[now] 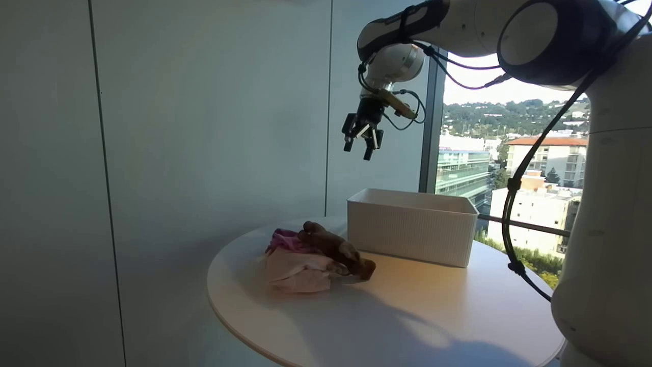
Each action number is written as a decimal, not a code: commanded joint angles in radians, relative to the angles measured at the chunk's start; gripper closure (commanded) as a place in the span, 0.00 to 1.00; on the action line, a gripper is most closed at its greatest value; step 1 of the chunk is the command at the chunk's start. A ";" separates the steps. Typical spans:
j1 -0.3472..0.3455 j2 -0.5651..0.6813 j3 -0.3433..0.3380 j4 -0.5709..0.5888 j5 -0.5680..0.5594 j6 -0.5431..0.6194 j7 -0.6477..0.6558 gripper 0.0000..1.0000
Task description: Remove the clothes and the moose toy out of the basket
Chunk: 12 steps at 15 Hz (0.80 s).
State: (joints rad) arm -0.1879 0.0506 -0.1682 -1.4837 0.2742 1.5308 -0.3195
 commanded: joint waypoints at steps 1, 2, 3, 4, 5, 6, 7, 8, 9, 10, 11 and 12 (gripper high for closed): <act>-0.027 -0.002 -0.034 0.048 -0.114 0.053 0.071 0.00; -0.040 0.015 -0.049 0.071 -0.142 0.067 0.081 0.00; -0.052 0.030 -0.063 0.090 -0.166 0.085 0.094 0.00; -0.064 0.044 -0.076 0.107 -0.183 0.113 0.110 0.01; -0.078 0.065 -0.089 0.125 -0.202 0.144 0.119 0.00; -0.088 0.088 -0.099 0.145 -0.220 0.161 0.146 0.00; -0.100 0.114 -0.109 0.168 -0.235 0.171 0.178 0.00; -0.112 0.142 -0.118 0.196 -0.245 0.163 0.199 0.00; -0.126 0.173 -0.124 0.222 -0.243 0.140 0.212 0.00; -0.138 0.200 -0.128 0.243 -0.238 0.130 0.225 0.00; -0.150 0.230 -0.130 0.270 -0.237 0.092 0.235 0.00; -0.158 0.258 -0.132 0.289 -0.252 0.061 0.251 0.00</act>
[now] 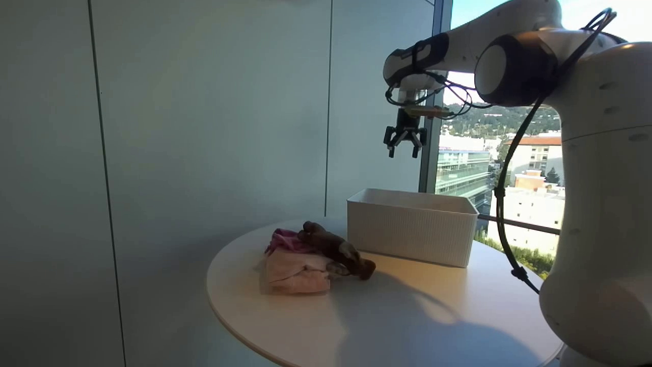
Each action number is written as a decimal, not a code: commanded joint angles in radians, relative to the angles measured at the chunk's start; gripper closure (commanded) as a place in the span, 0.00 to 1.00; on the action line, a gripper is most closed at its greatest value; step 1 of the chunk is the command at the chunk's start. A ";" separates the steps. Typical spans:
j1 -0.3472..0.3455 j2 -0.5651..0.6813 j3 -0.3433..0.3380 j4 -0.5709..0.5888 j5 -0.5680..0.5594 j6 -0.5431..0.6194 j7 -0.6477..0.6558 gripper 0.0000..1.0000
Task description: Remove the clothes and the moose toy out of the basket
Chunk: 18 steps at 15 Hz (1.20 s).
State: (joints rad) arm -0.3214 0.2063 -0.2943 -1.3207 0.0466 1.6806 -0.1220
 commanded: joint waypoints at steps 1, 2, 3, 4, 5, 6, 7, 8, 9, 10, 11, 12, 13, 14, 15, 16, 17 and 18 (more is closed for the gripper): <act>-0.037 0.126 -0.003 0.143 -0.014 -0.133 0.054 0.00; -0.043 0.140 0.000 0.149 -0.017 -0.184 0.061 0.00; -0.045 0.149 0.003 0.153 -0.026 -0.222 0.066 0.00; -0.050 0.158 0.008 0.155 -0.018 -0.252 0.062 0.00; -0.046 0.167 0.012 0.154 -0.027 -0.267 0.066 0.00; -0.045 0.182 0.014 0.160 -0.029 -0.285 0.072 0.00; -0.046 0.200 0.019 0.174 -0.020 -0.311 0.076 0.00; -0.047 0.215 0.022 0.185 -0.018 -0.337 0.082 0.00; -0.051 0.233 0.030 0.197 0.002 -0.355 0.087 0.00; -0.052 0.246 0.036 0.204 0.010 -0.353 0.095 0.00; -0.054 0.269 0.040 0.220 0.015 -0.334 0.102 0.00; -0.056 0.287 0.046 0.233 0.023 -0.331 0.111 0.00; -0.063 0.307 0.053 0.248 0.043 -0.322 0.120 0.00; -0.065 0.330 0.059 0.262 0.060 -0.300 0.138 0.00; -0.069 0.357 0.064 0.278 0.080 -0.279 0.162 0.00; -0.071 0.388 0.071 0.297 0.101 -0.254 0.184 0.00; -0.068 0.438 0.084 0.332 0.128 -0.224 0.219 0.00; -0.062 0.464 0.088 0.344 0.138 -0.194 0.255 0.00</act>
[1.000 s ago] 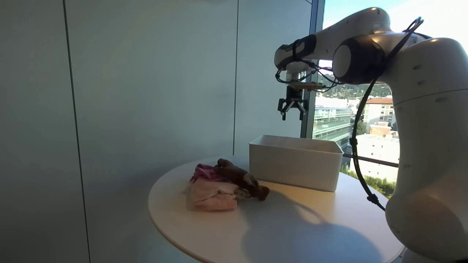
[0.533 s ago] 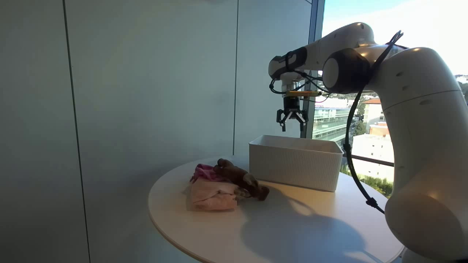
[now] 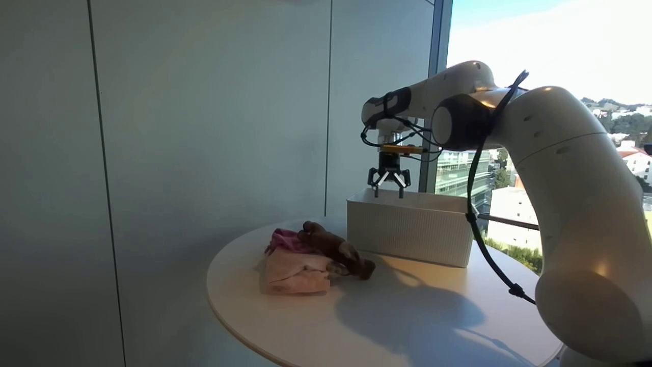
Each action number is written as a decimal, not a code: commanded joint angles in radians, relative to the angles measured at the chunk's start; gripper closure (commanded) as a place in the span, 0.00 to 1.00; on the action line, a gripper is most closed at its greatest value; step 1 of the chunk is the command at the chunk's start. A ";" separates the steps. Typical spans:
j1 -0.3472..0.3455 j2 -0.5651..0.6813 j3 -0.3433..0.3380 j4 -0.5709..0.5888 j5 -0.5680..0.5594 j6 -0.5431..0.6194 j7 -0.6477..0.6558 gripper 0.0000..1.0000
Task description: Remove the clothes and the moose toy out of the basket
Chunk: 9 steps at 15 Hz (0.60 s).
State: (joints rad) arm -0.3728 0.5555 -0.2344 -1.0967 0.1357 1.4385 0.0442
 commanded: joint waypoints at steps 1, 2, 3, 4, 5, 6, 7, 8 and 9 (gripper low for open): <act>-0.009 0.140 0.031 0.134 0.050 0.059 0.117 0.00; -0.010 0.171 0.035 0.154 0.054 0.062 0.143 0.00; -0.011 0.207 0.037 0.178 0.048 0.052 0.169 0.00; -0.016 0.238 0.039 0.198 0.048 0.043 0.191 0.00; -0.023 0.260 0.043 0.212 0.052 0.040 0.199 0.00; -0.025 0.279 0.044 0.229 0.051 0.035 0.211 0.00; -0.030 0.298 0.045 0.248 0.051 0.032 0.222 0.00; -0.035 0.313 0.048 0.268 0.052 0.031 0.223 0.00; -0.036 0.320 0.050 0.281 0.050 0.033 0.226 0.00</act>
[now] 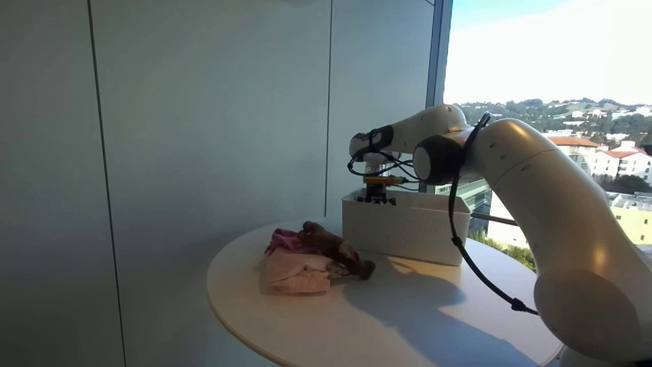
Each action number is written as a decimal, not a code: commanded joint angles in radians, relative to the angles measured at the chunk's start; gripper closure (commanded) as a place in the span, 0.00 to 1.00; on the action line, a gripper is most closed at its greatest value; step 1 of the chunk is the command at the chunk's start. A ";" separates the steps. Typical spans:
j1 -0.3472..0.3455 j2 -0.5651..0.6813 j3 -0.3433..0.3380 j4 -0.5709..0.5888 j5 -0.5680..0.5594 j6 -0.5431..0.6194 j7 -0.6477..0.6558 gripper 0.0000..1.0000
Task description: Remove the clothes and the moose toy out of the basket
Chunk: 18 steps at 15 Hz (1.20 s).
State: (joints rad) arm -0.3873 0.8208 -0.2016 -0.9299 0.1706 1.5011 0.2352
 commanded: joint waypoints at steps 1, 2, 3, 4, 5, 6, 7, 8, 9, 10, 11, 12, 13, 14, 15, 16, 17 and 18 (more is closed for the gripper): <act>-0.001 0.042 0.010 0.096 0.023 -0.008 0.051 0.03; 0.017 0.022 0.020 0.075 0.034 0.002 0.070 0.27; 0.022 0.018 0.024 0.080 0.040 0.000 0.083 0.28; 0.026 0.012 0.030 0.088 0.045 0.003 0.092 0.29; 0.034 0.003 0.034 0.095 0.045 0.008 0.099 0.36; 0.042 -0.016 0.036 0.101 0.043 0.011 0.104 0.44; 0.050 -0.034 0.035 0.108 0.039 0.013 0.108 0.53; 0.059 -0.052 0.030 0.114 0.030 0.015 0.109 0.60; 0.078 -0.083 0.007 0.120 -0.008 0.018 0.116 0.69; 0.098 -0.115 -0.026 0.129 -0.062 0.009 0.137 0.76; 0.107 -0.142 -0.040 0.133 -0.093 0.011 0.147 0.84; 0.118 -0.172 -0.056 0.137 -0.126 0.019 0.151 0.91; 0.124 -0.203 -0.071 0.143 -0.154 0.029 0.153 0.94; 0.132 -0.234 -0.083 0.151 -0.181 0.038 0.152 0.96; 0.133 -0.267 -0.083 0.156 -0.188 0.062 0.133 0.92; 0.124 -0.303 -0.070 0.164 -0.168 0.062 0.103 0.71; 0.114 -0.328 -0.052 0.167 -0.140 0.075 0.067 0.71; 0.103 -0.347 -0.034 0.166 -0.103 0.046 0.044 0.71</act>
State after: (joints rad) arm -0.2717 0.5459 -0.2677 -0.7547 0.0141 1.5480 0.3433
